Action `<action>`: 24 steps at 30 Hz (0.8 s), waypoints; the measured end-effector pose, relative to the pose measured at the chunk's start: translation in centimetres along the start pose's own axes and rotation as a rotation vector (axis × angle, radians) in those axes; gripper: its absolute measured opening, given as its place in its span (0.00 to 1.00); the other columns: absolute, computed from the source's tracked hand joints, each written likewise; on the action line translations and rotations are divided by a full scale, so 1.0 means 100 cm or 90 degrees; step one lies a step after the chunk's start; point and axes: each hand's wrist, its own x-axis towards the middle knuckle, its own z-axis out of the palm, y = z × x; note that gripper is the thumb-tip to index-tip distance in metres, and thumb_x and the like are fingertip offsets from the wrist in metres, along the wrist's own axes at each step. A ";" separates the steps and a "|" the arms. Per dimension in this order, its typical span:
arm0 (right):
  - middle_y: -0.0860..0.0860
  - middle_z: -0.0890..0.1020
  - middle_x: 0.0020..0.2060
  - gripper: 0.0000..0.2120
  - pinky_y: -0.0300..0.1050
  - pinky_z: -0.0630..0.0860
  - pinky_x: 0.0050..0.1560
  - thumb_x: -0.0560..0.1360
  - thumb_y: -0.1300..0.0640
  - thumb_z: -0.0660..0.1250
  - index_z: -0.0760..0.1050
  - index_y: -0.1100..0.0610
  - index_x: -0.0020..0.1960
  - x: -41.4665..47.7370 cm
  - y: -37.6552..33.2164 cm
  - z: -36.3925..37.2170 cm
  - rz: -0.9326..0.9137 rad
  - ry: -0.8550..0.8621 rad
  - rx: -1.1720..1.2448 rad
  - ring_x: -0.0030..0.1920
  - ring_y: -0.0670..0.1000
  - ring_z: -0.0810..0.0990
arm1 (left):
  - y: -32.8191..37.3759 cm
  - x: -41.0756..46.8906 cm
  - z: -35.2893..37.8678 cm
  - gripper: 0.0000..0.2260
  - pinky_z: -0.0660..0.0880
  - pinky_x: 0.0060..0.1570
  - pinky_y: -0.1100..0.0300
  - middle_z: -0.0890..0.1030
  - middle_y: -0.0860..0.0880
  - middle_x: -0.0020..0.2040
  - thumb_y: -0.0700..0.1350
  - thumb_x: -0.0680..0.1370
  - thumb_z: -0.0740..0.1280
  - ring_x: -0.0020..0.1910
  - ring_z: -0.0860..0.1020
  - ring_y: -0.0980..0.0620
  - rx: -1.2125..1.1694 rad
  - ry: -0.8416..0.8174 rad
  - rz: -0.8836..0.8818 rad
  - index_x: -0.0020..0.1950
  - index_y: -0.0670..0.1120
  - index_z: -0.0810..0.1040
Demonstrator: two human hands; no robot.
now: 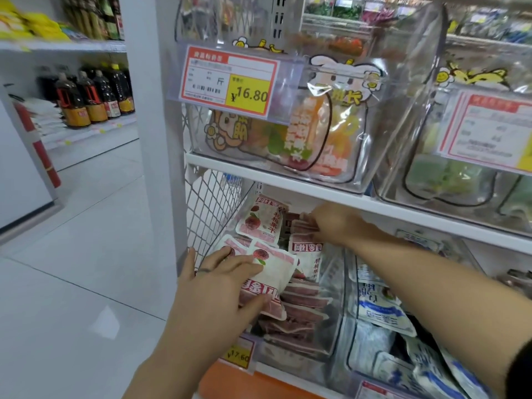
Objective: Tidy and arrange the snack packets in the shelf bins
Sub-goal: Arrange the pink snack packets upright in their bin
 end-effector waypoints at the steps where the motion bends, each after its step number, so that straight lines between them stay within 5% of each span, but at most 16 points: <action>1: 0.50 0.74 0.40 0.06 0.39 0.65 0.38 0.76 0.57 0.65 0.75 0.59 0.50 0.001 -0.003 -0.003 0.005 -0.029 -0.024 0.44 0.52 0.75 | 0.002 0.001 -0.002 0.27 0.55 0.68 0.38 0.78 0.64 0.59 0.69 0.69 0.51 0.65 0.73 0.54 -0.010 -0.015 -0.009 0.57 0.61 0.79; 6: 0.49 0.78 0.49 0.11 0.36 0.64 0.32 0.74 0.55 0.68 0.73 0.54 0.55 -0.006 -0.019 -0.014 -0.014 -0.003 0.090 0.42 0.47 0.73 | 0.007 0.001 -0.009 0.33 0.40 0.72 0.45 0.67 0.67 0.68 0.72 0.67 0.44 0.74 0.57 0.59 0.007 -0.039 -0.021 0.67 0.64 0.69; 9: 0.48 0.78 0.55 0.20 0.37 0.74 0.45 0.74 0.49 0.68 0.69 0.51 0.64 -0.006 -0.036 -0.008 -0.020 0.054 0.248 0.49 0.46 0.77 | 0.009 0.000 -0.014 0.29 0.37 0.72 0.46 0.65 0.67 0.70 0.69 0.70 0.49 0.74 0.54 0.60 0.008 -0.058 -0.032 0.69 0.64 0.67; 12: 0.52 0.73 0.65 0.33 0.43 0.71 0.55 0.74 0.42 0.66 0.59 0.55 0.72 0.008 -0.052 0.001 0.042 0.029 0.332 0.60 0.52 0.75 | 0.008 -0.002 -0.016 0.25 0.36 0.72 0.47 0.64 0.67 0.71 0.68 0.75 0.53 0.75 0.53 0.60 0.007 -0.066 -0.031 0.70 0.63 0.65; 19: 0.56 0.69 0.69 0.39 0.61 0.61 0.70 0.67 0.41 0.73 0.63 0.56 0.70 0.033 -0.053 0.015 0.206 0.131 0.462 0.69 0.61 0.67 | 0.006 -0.002 -0.015 0.23 0.35 0.71 0.46 0.61 0.67 0.72 0.66 0.76 0.55 0.75 0.51 0.60 0.016 -0.068 -0.026 0.71 0.64 0.62; 24: 0.58 0.72 0.67 0.40 0.57 0.64 0.68 0.64 0.37 0.73 0.66 0.58 0.68 0.040 -0.057 0.014 0.236 0.114 0.511 0.66 0.61 0.70 | 0.007 -0.004 -0.017 0.23 0.36 0.72 0.45 0.61 0.67 0.72 0.66 0.76 0.54 0.75 0.51 0.60 0.004 -0.052 -0.026 0.71 0.63 0.63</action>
